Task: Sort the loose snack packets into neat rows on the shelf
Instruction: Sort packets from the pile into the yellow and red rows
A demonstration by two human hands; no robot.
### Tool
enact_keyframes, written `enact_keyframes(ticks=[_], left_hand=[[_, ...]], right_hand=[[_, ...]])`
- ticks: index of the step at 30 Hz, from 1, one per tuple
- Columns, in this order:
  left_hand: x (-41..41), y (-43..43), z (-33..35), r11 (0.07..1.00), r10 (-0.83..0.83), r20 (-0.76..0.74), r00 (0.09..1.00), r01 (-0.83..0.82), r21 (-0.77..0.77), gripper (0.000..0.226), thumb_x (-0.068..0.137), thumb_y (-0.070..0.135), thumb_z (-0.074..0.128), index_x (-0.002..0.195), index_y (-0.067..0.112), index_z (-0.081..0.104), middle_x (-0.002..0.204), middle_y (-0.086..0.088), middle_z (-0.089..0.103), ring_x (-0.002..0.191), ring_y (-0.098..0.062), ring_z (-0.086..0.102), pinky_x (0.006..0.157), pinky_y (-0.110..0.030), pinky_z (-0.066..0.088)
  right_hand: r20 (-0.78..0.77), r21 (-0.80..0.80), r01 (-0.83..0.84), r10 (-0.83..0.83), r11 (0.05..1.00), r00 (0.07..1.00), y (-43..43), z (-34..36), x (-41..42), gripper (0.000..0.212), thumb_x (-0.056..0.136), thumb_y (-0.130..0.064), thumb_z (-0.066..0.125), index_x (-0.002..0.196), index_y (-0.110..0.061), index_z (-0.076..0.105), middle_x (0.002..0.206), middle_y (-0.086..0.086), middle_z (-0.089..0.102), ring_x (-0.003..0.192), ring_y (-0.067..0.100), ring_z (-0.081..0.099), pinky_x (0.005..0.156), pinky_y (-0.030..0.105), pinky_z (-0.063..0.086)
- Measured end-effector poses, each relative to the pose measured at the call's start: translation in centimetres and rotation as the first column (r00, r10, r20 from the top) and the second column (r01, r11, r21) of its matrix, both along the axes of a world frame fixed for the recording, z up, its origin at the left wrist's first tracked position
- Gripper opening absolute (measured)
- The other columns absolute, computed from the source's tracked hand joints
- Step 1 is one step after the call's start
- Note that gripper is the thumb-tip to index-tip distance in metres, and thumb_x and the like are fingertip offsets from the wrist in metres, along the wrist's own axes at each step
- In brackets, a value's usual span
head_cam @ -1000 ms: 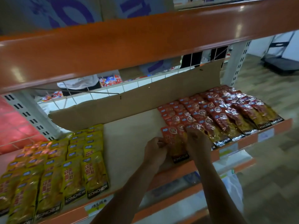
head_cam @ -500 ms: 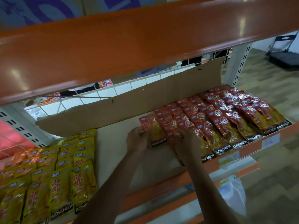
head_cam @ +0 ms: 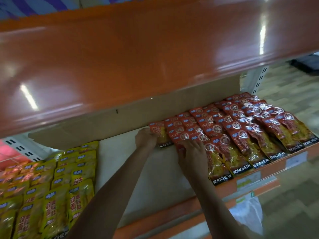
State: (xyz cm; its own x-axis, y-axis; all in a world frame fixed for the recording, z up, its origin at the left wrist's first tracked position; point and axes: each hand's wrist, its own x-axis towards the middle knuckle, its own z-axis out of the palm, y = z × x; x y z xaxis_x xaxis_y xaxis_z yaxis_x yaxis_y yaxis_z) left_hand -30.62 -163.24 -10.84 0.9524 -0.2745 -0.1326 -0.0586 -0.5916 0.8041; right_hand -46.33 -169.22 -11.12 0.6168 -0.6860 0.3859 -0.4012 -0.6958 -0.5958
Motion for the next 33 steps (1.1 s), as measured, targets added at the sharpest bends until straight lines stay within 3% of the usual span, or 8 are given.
enact_keyframes(ticks=[3, 6, 10, 16, 22, 25, 28, 33], left_hand=[[-0.1, 0.0, 0.0, 0.996, -0.074, 0.117, 0.99, 0.067, 0.061, 0.039, 0.081, 0.028, 0.07, 0.118, 0.016, 0.062, 0.111, -0.005, 0.067, 0.104, -0.024, 0.062, 0.092, -0.034, 0.05], [-0.3, -0.2, -0.1, 0.964, -0.169, 0.241, 0.956, 0.11, 0.242, 0.054, 0.081, 0.038, 0.071, 0.13, 0.022, 0.054, 0.119, -0.006, 0.062, 0.11, -0.027, 0.059, 0.091, -0.036, 0.046], [-0.1, -0.3, -0.4, 0.916, -0.205, 0.27, 0.941, 0.087, 0.392, 0.04, 0.087, 0.04, 0.06, 0.126, 0.031, 0.056, 0.116, -0.003, 0.063, 0.103, -0.026, 0.061, 0.084, -0.036, 0.05], [-0.9, 0.3, 0.5, 0.882, -0.26, 0.268, 0.928, 0.115, 0.456, 0.04, 0.094, 0.035, 0.053, 0.132, 0.026, 0.048, 0.118, -0.011, 0.055, 0.107, -0.031, 0.057, 0.086, -0.039, 0.048], [-3.9, 4.1, 2.2, 0.834, -0.412, 0.331, 0.849, 0.205, 0.513, 0.036, 0.093, 0.032, 0.053, 0.125, 0.016, 0.052, 0.116, -0.01, 0.054, 0.11, -0.029, 0.052, 0.084, -0.039, 0.048], [-5.1, 7.5, 2.4, 0.807, -0.491, 0.392, 0.778, 0.238, 0.54, 0.041, 0.094, 0.034, 0.05, 0.131, 0.018, 0.048, 0.126, -0.006, 0.051, 0.116, -0.024, 0.046, 0.09, -0.035, 0.044], [-5.3, 11.5, 2.0, 0.813, -0.501, 0.435, 0.748, 0.236, 0.532, 0.045, 0.091, 0.031, 0.052, 0.134, 0.017, 0.047, 0.132, -0.006, 0.049, 0.122, -0.026, 0.044, 0.096, -0.038, 0.041], [-4.6, 20.1, 2.5, 0.86, -0.413, 0.533, 0.739, 0.125, 0.494, 0.04, 0.075, 0.03, 0.058, 0.111, 0.014, 0.064, 0.108, -0.01, 0.062, 0.101, -0.033, 0.06, 0.076, -0.042, 0.054]], right_hand=[[0.006, 0.006, 0.0, 0.0, 1.0, 1.0, -0.1, -0.1, 0.1, 0.028, 0.081, -0.016, 0.045, 0.092, -0.01, 0.07, 0.089, 0.006, 0.068, 0.085, 0.027, 0.054, 0.072, 0.033, 0.043], [0.028, 0.007, -0.013, 0.013, 1.0, 1.0, -0.1, -0.2, 0.3, 0.039, 0.083, -0.024, 0.034, 0.091, -0.011, 0.07, 0.086, 0.004, 0.067, 0.083, 0.026, 0.053, 0.071, 0.035, 0.045], [0.021, 0.025, -0.009, 0.008, 1.0, 1.0, 0.1, 0.0, 0.5, 0.033, 0.084, -0.019, 0.04, 0.092, -0.009, 0.069, 0.086, 0.005, 0.067, 0.084, 0.027, 0.052, 0.07, 0.035, 0.046], [0.038, -0.001, -0.009, 0.009, 1.0, 0.999, 0.6, 0.1, 0.5, 0.02, 0.082, 0.0, 0.056, 0.096, -0.008, 0.069, 0.091, 0.006, 0.067, 0.086, 0.027, 0.053, 0.072, 0.034, 0.045], [-0.047, -0.035, -0.084, 0.082, 0.996, 0.996, 2.8, -0.1, 1.7, 0.033, 0.08, -0.014, 0.04, 0.098, -0.009, 0.067, 0.095, 0.006, 0.068, 0.091, 0.028, 0.06, 0.083, 0.034, 0.042], [-0.018, -0.014, -0.106, 0.106, 0.994, 0.994, 5.4, 0.3, 2.3, 0.026, 0.078, -0.001, 0.062, 0.102, -0.006, 0.068, 0.1, 0.009, 0.069, 0.096, 0.031, 0.062, 0.084, 0.034, 0.045], [0.009, 0.007, -0.171, 0.171, 0.985, 0.985, 9.1, 0.9, 3.1, 0.032, 0.076, 0.003, 0.067, 0.108, -0.004, 0.068, 0.11, 0.012, 0.069, 0.105, 0.03, 0.061, 0.09, 0.036, 0.046], [0.007, -0.029, -0.302, 0.302, 0.953, 0.953, 16.6, 1.3, 5.1, 0.034, 0.072, 0.003, 0.069, 0.105, -0.001, 0.069, 0.108, 0.016, 0.069, 0.102, 0.034, 0.063, 0.094, 0.039, 0.047]])
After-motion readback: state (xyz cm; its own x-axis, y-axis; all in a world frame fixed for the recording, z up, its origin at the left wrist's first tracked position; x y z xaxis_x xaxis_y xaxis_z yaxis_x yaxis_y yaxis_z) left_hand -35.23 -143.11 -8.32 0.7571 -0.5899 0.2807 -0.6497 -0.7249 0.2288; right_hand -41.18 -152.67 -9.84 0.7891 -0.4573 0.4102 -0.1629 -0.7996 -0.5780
